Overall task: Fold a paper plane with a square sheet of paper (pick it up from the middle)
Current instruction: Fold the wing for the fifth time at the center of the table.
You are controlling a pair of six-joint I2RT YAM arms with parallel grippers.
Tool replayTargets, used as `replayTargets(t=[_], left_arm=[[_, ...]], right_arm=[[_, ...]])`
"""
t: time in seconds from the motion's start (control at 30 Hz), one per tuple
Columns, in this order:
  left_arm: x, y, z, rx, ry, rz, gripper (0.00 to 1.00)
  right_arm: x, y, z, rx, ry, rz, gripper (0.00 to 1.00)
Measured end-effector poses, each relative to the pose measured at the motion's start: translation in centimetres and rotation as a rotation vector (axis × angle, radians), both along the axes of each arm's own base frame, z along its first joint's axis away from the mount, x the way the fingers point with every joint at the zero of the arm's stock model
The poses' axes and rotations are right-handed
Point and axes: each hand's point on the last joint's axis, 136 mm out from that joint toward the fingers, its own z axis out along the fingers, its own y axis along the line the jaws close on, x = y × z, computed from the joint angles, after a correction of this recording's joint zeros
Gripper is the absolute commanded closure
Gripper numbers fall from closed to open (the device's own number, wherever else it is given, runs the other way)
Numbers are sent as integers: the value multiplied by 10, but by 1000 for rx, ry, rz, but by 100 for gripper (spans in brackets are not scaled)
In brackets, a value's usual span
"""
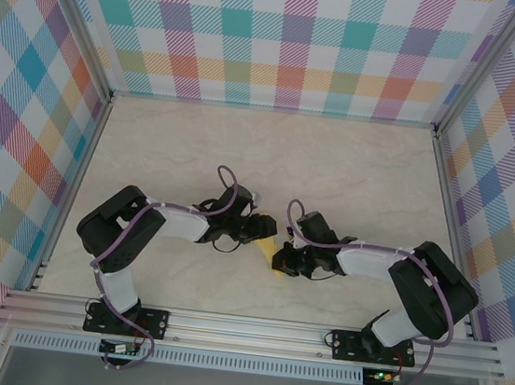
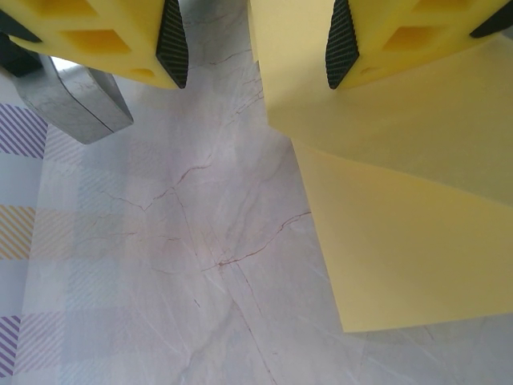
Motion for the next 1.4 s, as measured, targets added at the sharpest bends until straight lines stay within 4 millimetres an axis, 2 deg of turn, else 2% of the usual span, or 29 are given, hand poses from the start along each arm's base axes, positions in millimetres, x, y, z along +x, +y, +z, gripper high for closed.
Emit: replayTargets(t=[0.33, 0.43, 0.7, 0.97, 1.4], left_arm=[[0, 0, 0, 3, 3, 0, 49], [0, 0, 0, 5, 5, 0, 49], [0, 0, 0, 6, 6, 1, 49], [0, 0, 0, 6, 6, 1, 49], [0, 0, 0, 6, 5, 1, 49]], right_arm=[[6, -10, 19, -86, -95, 24, 64], [6, -9, 18, -106, -101, 43, 64], [-1, -10, -3, -196, -67, 85, 65], [0, -12, -5, -241, -69, 93, 76], [1, -17, -9, -277, -82, 95, 83]])
